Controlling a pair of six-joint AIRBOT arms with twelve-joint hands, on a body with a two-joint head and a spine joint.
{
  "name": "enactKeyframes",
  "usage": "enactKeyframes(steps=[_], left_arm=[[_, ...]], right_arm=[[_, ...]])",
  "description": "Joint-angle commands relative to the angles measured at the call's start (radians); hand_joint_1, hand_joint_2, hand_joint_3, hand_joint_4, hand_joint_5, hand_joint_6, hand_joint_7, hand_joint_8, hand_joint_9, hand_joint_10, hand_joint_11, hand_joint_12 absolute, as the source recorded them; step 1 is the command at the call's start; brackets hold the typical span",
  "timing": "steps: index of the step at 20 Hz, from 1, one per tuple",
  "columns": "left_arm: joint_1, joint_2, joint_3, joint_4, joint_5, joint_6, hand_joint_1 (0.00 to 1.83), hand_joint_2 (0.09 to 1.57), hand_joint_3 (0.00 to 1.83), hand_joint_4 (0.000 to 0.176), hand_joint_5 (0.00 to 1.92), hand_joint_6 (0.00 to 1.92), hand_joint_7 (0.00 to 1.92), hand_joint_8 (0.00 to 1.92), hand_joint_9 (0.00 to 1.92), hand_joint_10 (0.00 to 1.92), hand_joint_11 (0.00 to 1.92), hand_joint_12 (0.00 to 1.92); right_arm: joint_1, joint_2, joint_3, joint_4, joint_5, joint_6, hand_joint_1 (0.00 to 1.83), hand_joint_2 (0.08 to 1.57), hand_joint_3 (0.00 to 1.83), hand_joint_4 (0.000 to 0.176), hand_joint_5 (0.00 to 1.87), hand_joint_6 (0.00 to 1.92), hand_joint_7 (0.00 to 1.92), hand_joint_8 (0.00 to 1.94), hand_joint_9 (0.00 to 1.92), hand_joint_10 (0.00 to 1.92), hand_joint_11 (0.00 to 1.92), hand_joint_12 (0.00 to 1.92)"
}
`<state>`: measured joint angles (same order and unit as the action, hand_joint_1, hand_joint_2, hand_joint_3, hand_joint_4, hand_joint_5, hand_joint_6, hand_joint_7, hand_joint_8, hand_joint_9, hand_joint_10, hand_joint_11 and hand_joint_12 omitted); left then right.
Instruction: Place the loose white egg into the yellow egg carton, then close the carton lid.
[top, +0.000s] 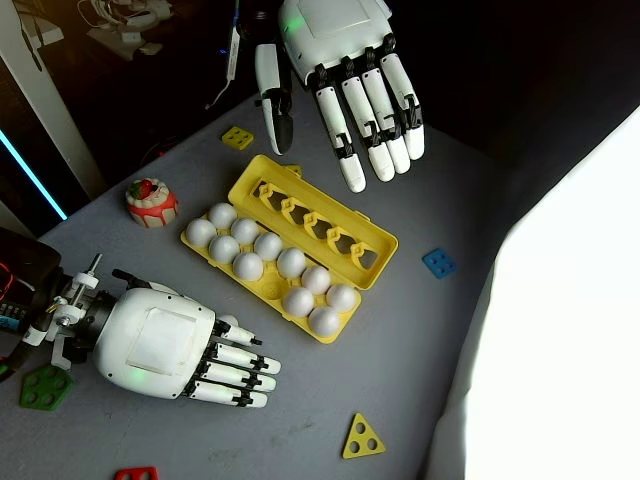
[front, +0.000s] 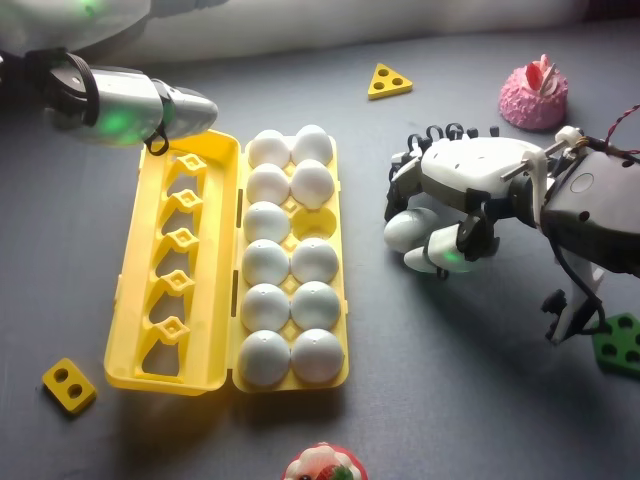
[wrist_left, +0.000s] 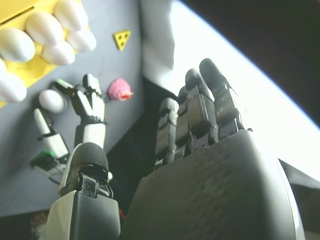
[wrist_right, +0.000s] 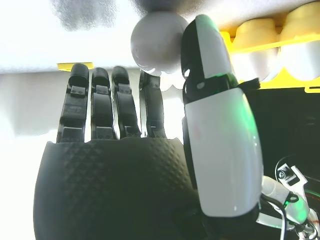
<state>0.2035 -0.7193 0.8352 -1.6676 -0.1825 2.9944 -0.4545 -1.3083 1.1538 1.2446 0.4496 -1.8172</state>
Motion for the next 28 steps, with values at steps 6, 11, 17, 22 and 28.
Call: enactKeyframes(steps=[6, 11, 17, 22, 28], left_arm=[[-0.026, -0.018, 0.004, -0.037, -0.052, 0.004, 0.18, 1.26, 0.0, 0.038, 0.18, 0.01, 0.2, 0.01, 0.27, 0.01, 0.0, 0.87], [-0.032, -0.02, 0.001, -0.034, -0.093, 0.004, 0.13, 1.26, 0.0, 0.042, 0.15, 0.0, 0.14, 0.0, 0.24, 0.0, 0.0, 0.77], [0.02, -0.017, -0.019, 0.0, -0.106, 0.004, 0.16, 1.26, 0.0, 0.038, 0.15, 0.0, 0.15, 0.0, 0.25, 0.0, 0.0, 0.78], [0.095, -0.019, -0.043, -0.01, -0.098, 0.004, 0.13, 1.25, 0.0, 0.034, 0.14, 0.0, 0.16, 0.0, 0.25, 0.0, 0.0, 0.75], [0.101, -0.025, -0.059, -0.011, -0.128, 0.004, 0.17, 1.26, 0.0, 0.021, 0.15, 0.0, 0.15, 0.0, 0.23, 0.0, 0.0, 0.72]], right_arm=[[0.001, 0.003, 0.001, -0.035, 0.042, 0.005, 1.14, 1.15, 0.0, 0.0, 0.91, 1.1, 0.54, 0.01, 0.26, 0.17, 0.0, 1.02], [0.012, 0.017, -0.001, -0.229, 0.041, 0.188, 1.14, 1.15, 0.0, 0.0, 0.92, 1.08, 0.55, 0.0, 0.3, 0.2, 0.0, 1.13], [0.012, 0.018, -0.015, -0.44, 0.146, 0.43, 1.13, 1.15, 0.0, 0.0, 0.91, 1.1, 0.54, 0.01, 0.26, 0.23, 0.0, 1.0], [-0.003, -0.011, -0.015, -0.596, 0.307, 0.683, 1.13, 1.16, 0.0, 0.0, 0.89, 1.13, 0.54, 0.01, 0.25, 0.25, 0.0, 0.98], [-0.034, -0.033, 0.0, -0.717, 0.37, 0.781, 1.14, 1.15, 0.0, 0.0, 0.91, 1.1, 0.56, 0.01, 0.26, 0.28, 0.0, 1.05]])
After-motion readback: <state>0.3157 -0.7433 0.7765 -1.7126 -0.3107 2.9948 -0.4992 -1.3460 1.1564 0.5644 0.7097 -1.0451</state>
